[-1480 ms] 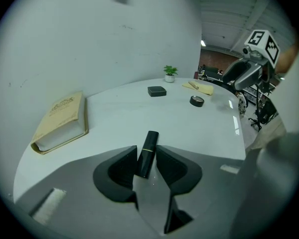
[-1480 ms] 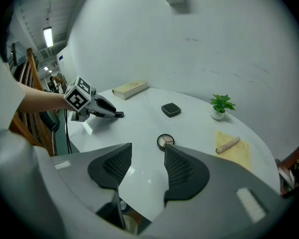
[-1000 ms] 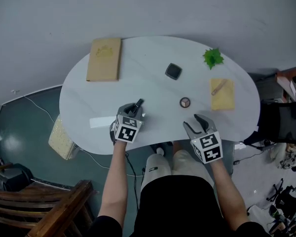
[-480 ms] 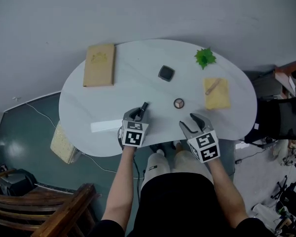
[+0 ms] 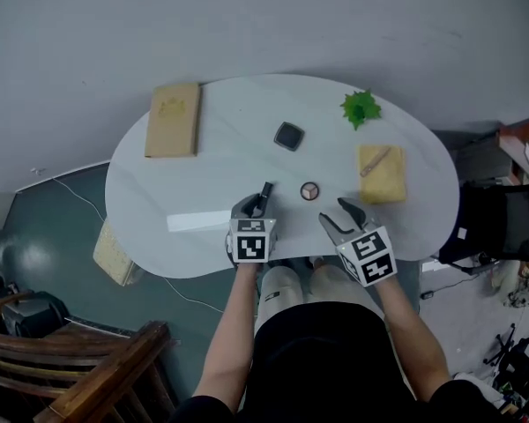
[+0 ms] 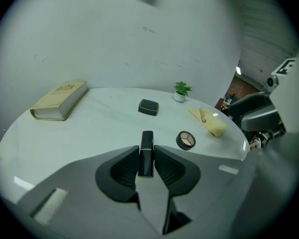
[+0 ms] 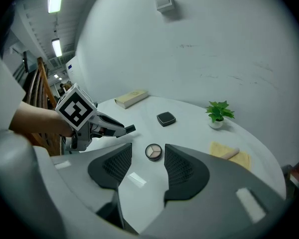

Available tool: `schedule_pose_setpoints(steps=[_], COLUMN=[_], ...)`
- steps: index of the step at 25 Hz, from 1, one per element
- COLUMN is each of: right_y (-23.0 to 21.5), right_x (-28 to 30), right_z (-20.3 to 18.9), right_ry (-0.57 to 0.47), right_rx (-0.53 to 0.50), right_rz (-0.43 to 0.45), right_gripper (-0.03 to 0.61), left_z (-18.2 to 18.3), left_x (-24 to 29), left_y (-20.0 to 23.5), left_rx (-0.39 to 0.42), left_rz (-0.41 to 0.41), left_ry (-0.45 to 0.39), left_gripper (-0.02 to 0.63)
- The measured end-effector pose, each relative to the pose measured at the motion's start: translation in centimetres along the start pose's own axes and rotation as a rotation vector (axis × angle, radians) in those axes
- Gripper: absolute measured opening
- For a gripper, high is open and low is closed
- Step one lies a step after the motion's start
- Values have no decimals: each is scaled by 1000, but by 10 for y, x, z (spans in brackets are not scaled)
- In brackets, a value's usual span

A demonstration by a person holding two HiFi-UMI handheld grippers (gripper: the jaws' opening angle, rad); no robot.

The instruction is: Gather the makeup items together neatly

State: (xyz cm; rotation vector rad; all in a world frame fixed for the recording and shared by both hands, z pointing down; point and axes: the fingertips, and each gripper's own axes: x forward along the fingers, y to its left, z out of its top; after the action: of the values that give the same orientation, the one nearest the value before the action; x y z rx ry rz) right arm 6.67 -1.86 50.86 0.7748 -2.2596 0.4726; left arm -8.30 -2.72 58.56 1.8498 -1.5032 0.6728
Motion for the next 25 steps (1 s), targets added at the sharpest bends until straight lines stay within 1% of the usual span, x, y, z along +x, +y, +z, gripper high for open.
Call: schedule_pose_setpoints(steps=[8,13,16,21,25], right_y=[-23,-33,-33,-37,-42], right_x=[5,9,10,7,4], right_z=[3,-1,-3,-9,-12], right_ry=[3,11,16,23,26], right_rx=[-42,-62,-72,-79,-75], right_rz=[71,102,113,115,111], right_gripper=[215,215,215,215,215], left_z=[-6,-9,-10,-11,-6], left_x=[16,28,35,41,43], left_y=[-19,-26,-30,-39,-43], left_rx=[-100,-147,-174,-214,-215], left_rz=[114,181,199,203,213], left_ry=[24,17,5,1,-3], left_gripper=[89,90,91,91,91])
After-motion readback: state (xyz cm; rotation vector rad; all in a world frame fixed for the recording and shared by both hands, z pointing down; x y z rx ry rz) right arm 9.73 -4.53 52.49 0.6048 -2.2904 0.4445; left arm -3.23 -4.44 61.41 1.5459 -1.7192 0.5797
